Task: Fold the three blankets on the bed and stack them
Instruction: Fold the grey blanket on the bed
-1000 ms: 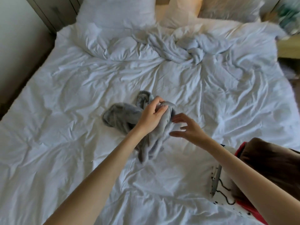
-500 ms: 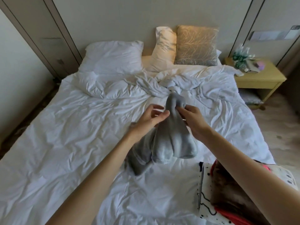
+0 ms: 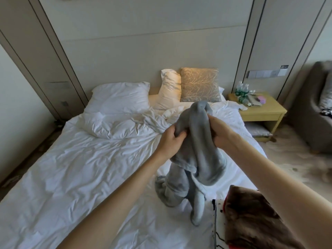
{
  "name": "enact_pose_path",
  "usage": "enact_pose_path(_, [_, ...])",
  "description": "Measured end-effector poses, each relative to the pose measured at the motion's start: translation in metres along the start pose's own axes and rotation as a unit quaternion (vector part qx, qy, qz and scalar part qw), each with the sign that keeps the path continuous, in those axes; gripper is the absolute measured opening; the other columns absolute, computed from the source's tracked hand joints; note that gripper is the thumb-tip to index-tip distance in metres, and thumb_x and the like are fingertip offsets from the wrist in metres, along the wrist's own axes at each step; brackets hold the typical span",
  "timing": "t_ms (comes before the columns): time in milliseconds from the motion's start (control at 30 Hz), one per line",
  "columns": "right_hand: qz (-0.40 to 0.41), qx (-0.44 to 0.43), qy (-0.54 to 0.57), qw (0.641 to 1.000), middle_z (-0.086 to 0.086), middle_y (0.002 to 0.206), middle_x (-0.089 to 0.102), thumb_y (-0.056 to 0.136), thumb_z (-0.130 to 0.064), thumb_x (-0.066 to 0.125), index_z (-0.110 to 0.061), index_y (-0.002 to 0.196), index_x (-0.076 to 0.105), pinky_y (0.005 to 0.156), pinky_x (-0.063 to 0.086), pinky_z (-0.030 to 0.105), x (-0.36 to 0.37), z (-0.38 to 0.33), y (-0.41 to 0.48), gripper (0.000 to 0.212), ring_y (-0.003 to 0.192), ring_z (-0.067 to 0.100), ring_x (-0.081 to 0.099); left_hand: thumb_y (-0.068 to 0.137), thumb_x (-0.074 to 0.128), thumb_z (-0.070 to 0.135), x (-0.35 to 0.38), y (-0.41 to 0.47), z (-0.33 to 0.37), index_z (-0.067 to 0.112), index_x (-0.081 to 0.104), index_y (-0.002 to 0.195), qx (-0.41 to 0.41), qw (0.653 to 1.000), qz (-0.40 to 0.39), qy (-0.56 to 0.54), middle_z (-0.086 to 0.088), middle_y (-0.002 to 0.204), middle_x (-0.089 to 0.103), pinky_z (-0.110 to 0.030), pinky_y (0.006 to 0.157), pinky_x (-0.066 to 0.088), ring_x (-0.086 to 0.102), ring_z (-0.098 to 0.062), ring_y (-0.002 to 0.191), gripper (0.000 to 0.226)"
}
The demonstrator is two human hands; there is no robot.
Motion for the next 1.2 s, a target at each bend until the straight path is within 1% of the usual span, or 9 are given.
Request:
enact_pose_path(200, [-0.073,-0.053,-0.149,0.985,0.001,0.115,0.063,0.094,-0.056,0.044,-0.021,0.125,0.055,0.080,0.048,0.028,-0.012,-0.025,-0.027,0.048,0.100,0.017,0.061,0.094,0.056,0.016,-0.026,0.028,0.048,0.020,0.068,0.106,-0.009,0.993,0.092,-0.070,0.006,0.102,0.069,-0.015,0.078,0.048,0.063,-0.007,0.097,0.018])
enact_pose_path(400, [-0.018,-0.226,-0.193,0.955,0.000,0.118,0.060,0.088,-0.050,0.059,-0.017,0.118,0.051,0.085,0.049,0.028,-0.020,-0.063,-0.069,0.046,0.109,0.015,0.059,0.094,0.059,0.021,-0.022,0.040,0.082,0.016,0.063,0.102,-0.060,0.983,0.101,-0.141,-0.006,0.103,0.068,-0.028,0.073,0.053,0.064,-0.017,0.092,0.011])
enact_pose_path(500, [-0.009,-0.315,-0.278,0.907,-0.008,0.109,0.059,0.075,-0.048,0.076,-0.020,0.115,0.049,0.077,0.047,0.019,-0.008,-0.080,-0.087,0.055,0.099,0.004,0.058,0.093,0.061,0.018,-0.013,0.038,0.099,0.014,0.062,0.100,-0.055,0.979,0.093,-0.171,-0.003,0.092,0.067,-0.021,0.064,0.053,0.063,-0.014,0.084,0.008])
enact_pose_path(567, [0.054,-0.375,-0.354,0.855,-0.006,0.108,0.055,0.071,-0.046,0.079,-0.021,0.115,0.045,0.075,0.046,0.026,-0.009,-0.093,-0.096,0.061,0.095,0.009,0.055,0.093,0.063,0.018,-0.009,0.035,0.107,0.013,0.064,0.102,-0.058,0.976,0.089,-0.191,-0.002,0.090,0.067,-0.020,0.062,0.053,0.064,-0.012,0.081,0.010])
enact_pose_path(700, [0.074,-0.433,-0.430,0.789,-0.004,0.121,0.044,0.063,-0.038,0.082,-0.026,0.134,0.034,0.077,0.049,0.034,-0.004,-0.094,-0.101,0.087,0.106,0.017,0.050,0.093,0.065,0.020,-0.015,0.033,0.112,0.003,0.064,0.114,-0.086,0.966,0.106,-0.218,-0.013,0.108,0.068,-0.035,0.084,0.056,0.065,-0.024,0.098,0.026])
enact_pose_path(867, [0.189,-0.517,-0.384,0.742,-0.008,0.110,0.054,0.081,-0.015,0.054,-0.026,0.109,0.060,0.063,0.044,0.021,-0.018,-0.112,-0.128,0.031,0.091,0.012,0.054,0.093,0.063,0.020,-0.039,0.034,0.116,-0.002,0.065,0.108,-0.038,0.985,0.142,-0.089,-0.018,0.111,0.069,-0.044,0.094,0.054,0.066,-0.030,0.106,0.027])
enact_pose_path(1033, [0.178,-0.491,-0.309,0.795,-0.008,0.076,0.063,0.083,-0.001,0.054,-0.015,0.087,0.067,0.062,0.045,0.026,-0.028,-0.142,-0.126,0.020,0.070,0.010,0.056,0.089,0.066,0.043,-0.040,0.033,0.122,0.007,0.048,0.119,0.011,0.992,0.101,0.073,0.002,0.103,0.056,-0.029,0.081,0.045,0.056,-0.016,0.097,0.049])
enact_pose_path(1133, [0.145,-0.442,-0.300,0.833,-0.008,0.075,0.065,0.085,0.000,0.055,-0.012,0.087,0.070,0.064,0.044,0.021,-0.027,-0.153,-0.116,0.019,0.074,0.009,0.059,0.092,0.056,0.050,-0.015,0.028,0.128,0.009,0.056,0.114,0.029,0.999,-0.019,0.033,0.000,0.103,0.065,-0.029,0.088,0.050,0.063,-0.013,0.098,0.046])
enact_pose_path(1200, [0.130,-0.418,-0.307,0.845,0.003,0.079,0.068,0.086,0.000,0.055,-0.005,0.087,0.070,0.068,0.047,0.029,-0.028,-0.157,-0.111,0.016,0.078,0.018,0.061,0.094,0.053,0.047,0.001,0.022,0.136,0.014,0.063,0.097,0.061,0.992,-0.105,0.014,0.012,0.084,0.069,-0.014,0.075,0.047,0.063,0.000,0.081,0.035])
Point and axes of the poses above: each hand's wrist, its own y-axis towards the middle knuckle, its own x-axis out of the palm, z = x × y, the point moved 10 cm from there along y, towards the middle knuckle
